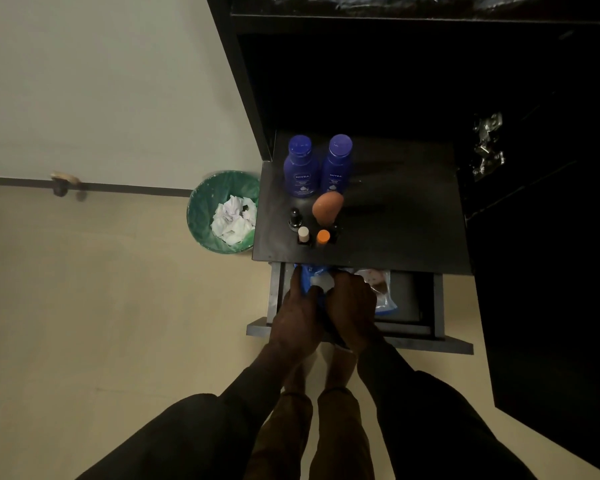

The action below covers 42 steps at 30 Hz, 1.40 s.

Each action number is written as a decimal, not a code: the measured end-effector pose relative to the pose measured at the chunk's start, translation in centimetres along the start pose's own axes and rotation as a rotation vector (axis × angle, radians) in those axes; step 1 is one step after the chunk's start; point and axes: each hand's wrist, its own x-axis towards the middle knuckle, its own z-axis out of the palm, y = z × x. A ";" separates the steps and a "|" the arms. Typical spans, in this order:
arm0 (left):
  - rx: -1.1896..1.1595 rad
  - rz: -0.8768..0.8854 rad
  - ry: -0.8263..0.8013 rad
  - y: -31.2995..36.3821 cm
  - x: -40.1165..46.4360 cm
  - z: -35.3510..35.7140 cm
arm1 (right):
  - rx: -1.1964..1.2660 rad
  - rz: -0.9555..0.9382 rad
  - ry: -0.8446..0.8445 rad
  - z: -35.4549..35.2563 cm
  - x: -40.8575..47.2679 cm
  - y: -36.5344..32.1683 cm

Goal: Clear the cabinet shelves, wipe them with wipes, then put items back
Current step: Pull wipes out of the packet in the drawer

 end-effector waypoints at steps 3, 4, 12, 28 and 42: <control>0.045 0.028 -0.039 -0.1 0.2 -0.3 | -0.058 -0.048 -0.008 0.4 0.3 0.2; 0.044 0.023 -0.062 -0.1 0.3 -0.5 | -0.078 -0.045 0.034 0.7 0.5 0.3; 0.032 -0.022 -0.135 -0.6 0.9 -0.8 | -0.162 -0.013 -0.062 1.4 0.6 0.7; -0.005 -0.042 -0.079 -1.5 1.5 -0.1 | -0.083 -0.070 -0.117 -0.9 1.1 1.0; 0.011 0.003 -0.060 -1.5 1.2 -0.1 | -0.228 -0.025 -0.323 -0.3 1.4 1.2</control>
